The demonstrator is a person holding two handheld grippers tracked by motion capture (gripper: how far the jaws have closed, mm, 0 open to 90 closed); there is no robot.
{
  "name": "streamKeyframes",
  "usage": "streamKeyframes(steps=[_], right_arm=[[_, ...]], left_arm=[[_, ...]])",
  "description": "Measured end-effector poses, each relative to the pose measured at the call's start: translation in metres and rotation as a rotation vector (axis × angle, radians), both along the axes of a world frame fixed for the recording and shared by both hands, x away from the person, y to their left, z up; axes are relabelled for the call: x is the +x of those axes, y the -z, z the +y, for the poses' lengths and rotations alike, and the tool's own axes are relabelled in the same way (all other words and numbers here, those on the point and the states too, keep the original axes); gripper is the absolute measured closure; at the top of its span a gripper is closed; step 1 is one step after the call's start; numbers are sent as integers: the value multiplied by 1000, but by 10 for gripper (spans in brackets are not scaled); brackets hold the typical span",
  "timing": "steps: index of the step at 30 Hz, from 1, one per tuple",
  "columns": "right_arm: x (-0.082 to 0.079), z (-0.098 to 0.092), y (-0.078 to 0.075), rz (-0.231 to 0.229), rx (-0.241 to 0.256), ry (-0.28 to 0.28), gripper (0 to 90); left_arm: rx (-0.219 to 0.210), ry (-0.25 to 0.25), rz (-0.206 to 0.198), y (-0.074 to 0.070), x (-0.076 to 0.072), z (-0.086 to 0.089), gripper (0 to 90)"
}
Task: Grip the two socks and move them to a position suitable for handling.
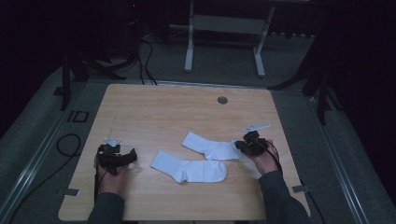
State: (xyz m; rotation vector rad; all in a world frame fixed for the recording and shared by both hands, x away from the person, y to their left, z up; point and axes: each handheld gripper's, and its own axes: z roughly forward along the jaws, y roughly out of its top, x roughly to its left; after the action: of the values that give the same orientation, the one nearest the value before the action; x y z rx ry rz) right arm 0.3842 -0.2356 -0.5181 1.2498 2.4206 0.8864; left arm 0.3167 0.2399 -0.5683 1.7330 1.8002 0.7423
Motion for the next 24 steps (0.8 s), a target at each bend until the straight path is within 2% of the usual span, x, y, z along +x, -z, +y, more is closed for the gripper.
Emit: streamKeyframes(steps=[7, 9, 12, 17, 19, 20, 24], right_arm=[[0, -11, 7, 11, -8, 26, 825], [0, -16, 8, 6, -31, 53, 748], [-2, -22, 8, -3, -53, 75, 709], [-7, -42, -1, -29, -53, 138, 634], [-8, -46, -4, -37, -47, 142, 629], [-10, -50, -10, -53, -41, 149, 621], [-12, -45, -13, -59, -42, 127, 615]], left_arm=[[0, 0, 0, 0, 0, 0, 126], [0, 0, 0, 0, 0, 0, 126], [0, 0, 0, 0, 0, 0, 125], [0, 0, 0, 0, 0, 0, 125], [0, 0, 0, 0, 0, 0, 125], [0, 0, 0, 0, 0, 0, 126], [0, 0, -1, 0, 0, 0, 125]])
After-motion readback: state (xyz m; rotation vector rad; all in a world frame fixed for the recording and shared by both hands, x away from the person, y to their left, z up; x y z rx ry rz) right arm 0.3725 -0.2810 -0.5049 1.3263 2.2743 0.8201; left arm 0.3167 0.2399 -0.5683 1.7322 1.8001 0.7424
